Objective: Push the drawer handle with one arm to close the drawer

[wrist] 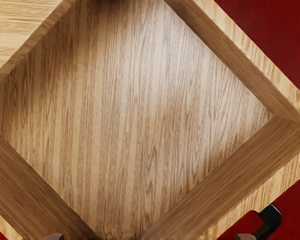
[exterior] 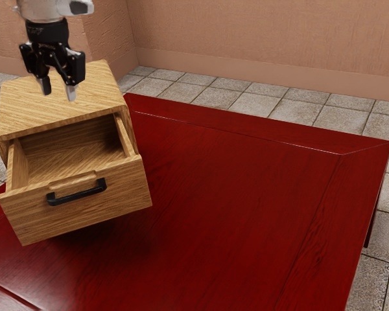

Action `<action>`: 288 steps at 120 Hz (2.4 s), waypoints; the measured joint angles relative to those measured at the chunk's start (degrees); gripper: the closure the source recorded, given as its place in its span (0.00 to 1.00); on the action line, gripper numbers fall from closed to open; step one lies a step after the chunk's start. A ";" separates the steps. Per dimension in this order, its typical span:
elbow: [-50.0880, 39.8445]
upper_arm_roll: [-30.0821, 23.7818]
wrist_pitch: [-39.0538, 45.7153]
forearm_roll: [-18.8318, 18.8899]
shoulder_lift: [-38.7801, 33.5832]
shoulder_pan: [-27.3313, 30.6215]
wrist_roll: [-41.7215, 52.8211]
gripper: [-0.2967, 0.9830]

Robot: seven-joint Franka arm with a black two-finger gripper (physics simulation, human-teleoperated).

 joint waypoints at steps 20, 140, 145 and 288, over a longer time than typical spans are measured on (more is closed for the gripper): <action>-4.82 -3.08 0.49 -0.46 -2.10 -0.17 -2.37 0.65; -41.46 -9.37 16.78 -5.92 -18.53 -1.12 -31.41 0.85; -41.87 -9.47 17.05 -5.20 -18.45 -1.13 -32.59 0.85; -43.18 -9.13 19.23 5.39 -16.26 0.12 -49.06 0.83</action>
